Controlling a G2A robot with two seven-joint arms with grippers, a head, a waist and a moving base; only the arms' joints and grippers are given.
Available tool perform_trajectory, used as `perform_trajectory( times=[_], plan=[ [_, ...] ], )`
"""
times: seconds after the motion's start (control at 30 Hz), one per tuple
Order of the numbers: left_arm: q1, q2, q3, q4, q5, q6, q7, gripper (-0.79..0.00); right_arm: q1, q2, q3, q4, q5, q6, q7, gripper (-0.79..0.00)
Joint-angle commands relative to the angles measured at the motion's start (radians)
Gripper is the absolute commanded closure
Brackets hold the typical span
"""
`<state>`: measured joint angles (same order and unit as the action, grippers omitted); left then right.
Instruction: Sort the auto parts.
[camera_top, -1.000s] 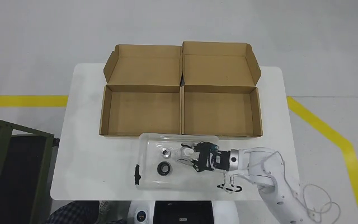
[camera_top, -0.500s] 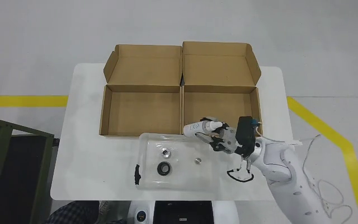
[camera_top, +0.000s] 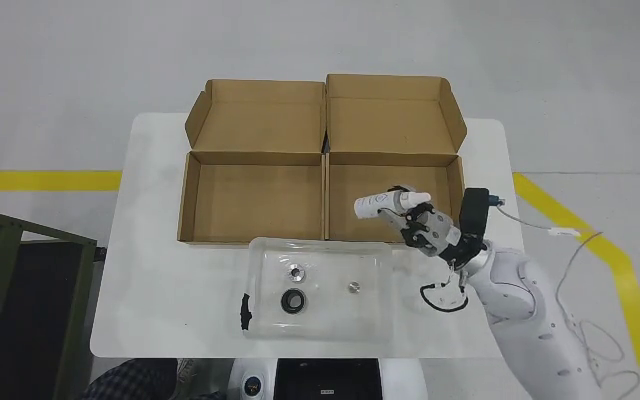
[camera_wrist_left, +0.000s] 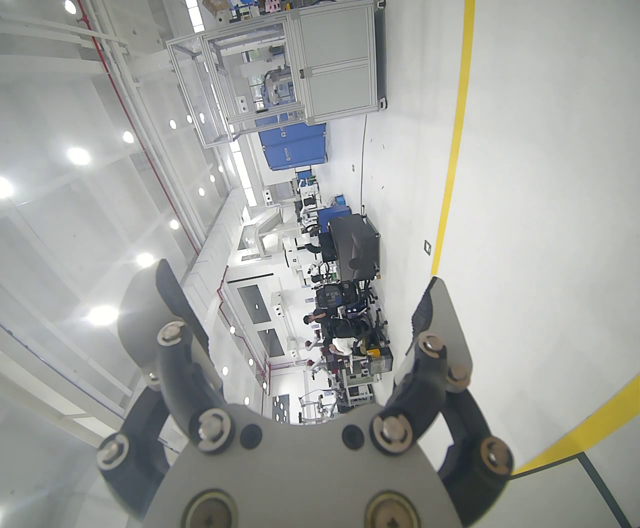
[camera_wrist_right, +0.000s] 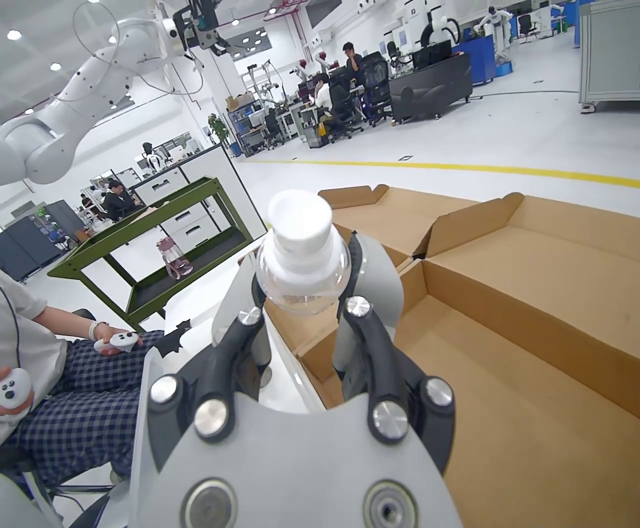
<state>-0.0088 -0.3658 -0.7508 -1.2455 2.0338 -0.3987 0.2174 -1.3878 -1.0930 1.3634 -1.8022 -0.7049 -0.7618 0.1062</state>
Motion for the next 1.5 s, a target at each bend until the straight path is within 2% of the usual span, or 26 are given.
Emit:
perform_trajectory(
  times=[0.0, 0.2, 0.67, 0.9, 1.1, 1.47],
  plan=[
    [0.0, 0.0, 0.0, 0.0, 0.0, 0.0, 0.0, -0.785, 0.006, 0.0, -0.001, -0.005, -0.031, 0.024, 0.015, 0.0],
    [0.0, 0.0, 0.0, 0.0, 0.0, 0.0, 0.0, -0.785, 0.026, -0.003, -0.017, -0.017, -0.098, 0.084, 0.035, 0.0],
    [0.0, 0.0, 0.0, 0.0, 0.0, 0.0, 0.0, -0.785, 0.154, -0.017, -0.11, -0.022, -0.301, 0.248, 0.144, 0.0],
    [0.0, 0.0, 0.0, 0.0, 0.0, 0.0, 0.0, -0.785, 0.242, -0.028, -0.168, 0.024, -0.377, 0.311, 0.216, 0.0],
    [0.0, 0.0, 0.0, 0.0, 0.0, 0.0, 0.0, -0.785, 0.321, -0.043, -0.23, 0.097, -0.385, 0.333, 0.276, 0.0],
    [0.0, 0.0, 0.0, 0.0, 0.0, 0.0, 0.0, -0.785, 0.437, -0.074, -0.331, 0.239, -0.402, 0.379, 0.318, 0.0]
  ],
)
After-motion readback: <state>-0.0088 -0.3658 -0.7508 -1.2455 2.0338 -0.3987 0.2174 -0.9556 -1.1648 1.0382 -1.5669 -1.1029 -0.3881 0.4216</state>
